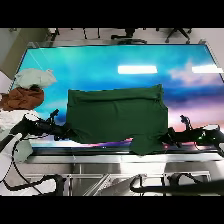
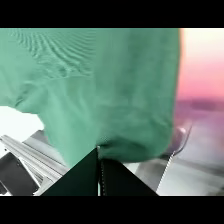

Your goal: Fold the shirts.

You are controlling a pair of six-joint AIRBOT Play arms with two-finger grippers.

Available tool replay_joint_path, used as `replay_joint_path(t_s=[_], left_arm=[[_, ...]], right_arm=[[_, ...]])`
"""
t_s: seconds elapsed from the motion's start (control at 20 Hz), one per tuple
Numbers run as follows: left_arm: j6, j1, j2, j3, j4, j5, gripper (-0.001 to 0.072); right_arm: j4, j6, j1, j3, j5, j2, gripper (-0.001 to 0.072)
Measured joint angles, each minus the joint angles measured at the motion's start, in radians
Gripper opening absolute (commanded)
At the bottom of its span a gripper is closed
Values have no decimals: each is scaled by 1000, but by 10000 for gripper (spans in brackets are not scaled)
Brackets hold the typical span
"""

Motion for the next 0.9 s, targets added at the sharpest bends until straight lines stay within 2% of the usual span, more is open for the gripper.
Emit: replay_joint_path(t_s=[0.25, 0.35, 0.6, 0.9], left_arm=[[-66, 0, 39, -12, 158, -69, 18], [-83, 1, 85, -16, 193, -64, 17], [-100, 0, 129, 117, 195, -80, 17], [-103, -18, -31, 435, 65, -101, 17]], right_arm=[[-218, 154, 0, 32, 45, 93, 19], [-241, 177, 0, 40, 45, 120, 19], [-12, 93, 13, 171, -28, 106, 19], [163, 24, 136, 499, -160, -134, 19]])
